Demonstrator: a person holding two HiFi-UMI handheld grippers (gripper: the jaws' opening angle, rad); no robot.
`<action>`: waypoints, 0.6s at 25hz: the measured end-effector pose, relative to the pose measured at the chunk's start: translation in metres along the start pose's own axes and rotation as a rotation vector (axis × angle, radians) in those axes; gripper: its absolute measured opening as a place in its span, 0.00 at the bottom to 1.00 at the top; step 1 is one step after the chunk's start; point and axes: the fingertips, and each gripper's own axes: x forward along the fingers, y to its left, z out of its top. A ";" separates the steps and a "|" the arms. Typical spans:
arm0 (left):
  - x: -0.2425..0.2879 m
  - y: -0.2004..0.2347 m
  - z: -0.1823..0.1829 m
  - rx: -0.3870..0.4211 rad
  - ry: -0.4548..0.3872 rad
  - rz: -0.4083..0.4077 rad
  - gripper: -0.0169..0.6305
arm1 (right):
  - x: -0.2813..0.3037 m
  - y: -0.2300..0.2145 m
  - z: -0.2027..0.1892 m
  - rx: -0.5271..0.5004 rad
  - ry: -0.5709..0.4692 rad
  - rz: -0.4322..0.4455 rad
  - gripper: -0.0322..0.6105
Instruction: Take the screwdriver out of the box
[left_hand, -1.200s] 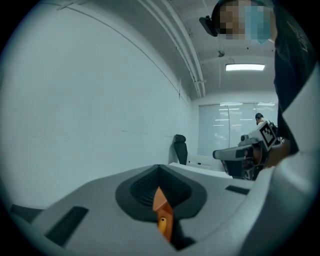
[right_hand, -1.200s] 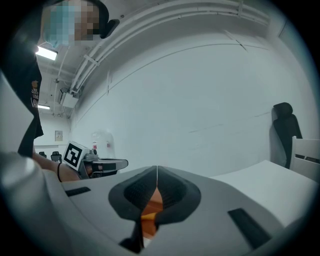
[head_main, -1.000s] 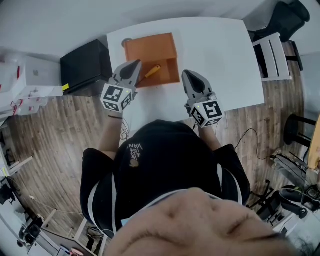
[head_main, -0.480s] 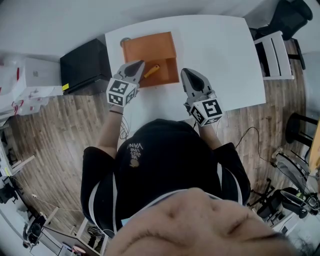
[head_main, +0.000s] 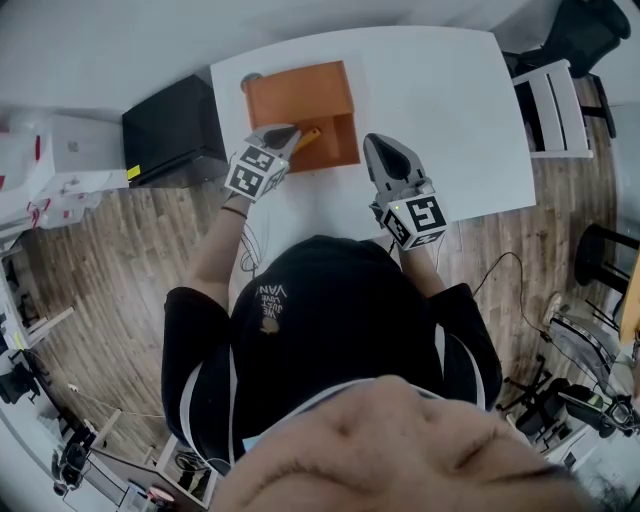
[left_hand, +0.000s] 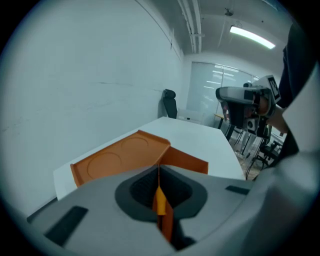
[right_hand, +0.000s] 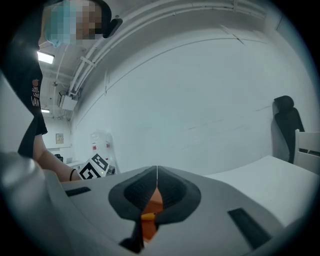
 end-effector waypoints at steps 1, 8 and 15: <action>0.003 0.000 -0.003 0.004 0.024 -0.006 0.05 | 0.000 0.000 0.000 0.001 -0.001 0.000 0.07; 0.014 0.002 -0.025 0.015 0.178 -0.035 0.05 | 0.003 -0.001 -0.001 0.005 -0.004 -0.004 0.07; 0.019 -0.001 -0.037 0.025 0.284 -0.058 0.05 | 0.000 -0.004 0.004 0.003 -0.012 -0.005 0.07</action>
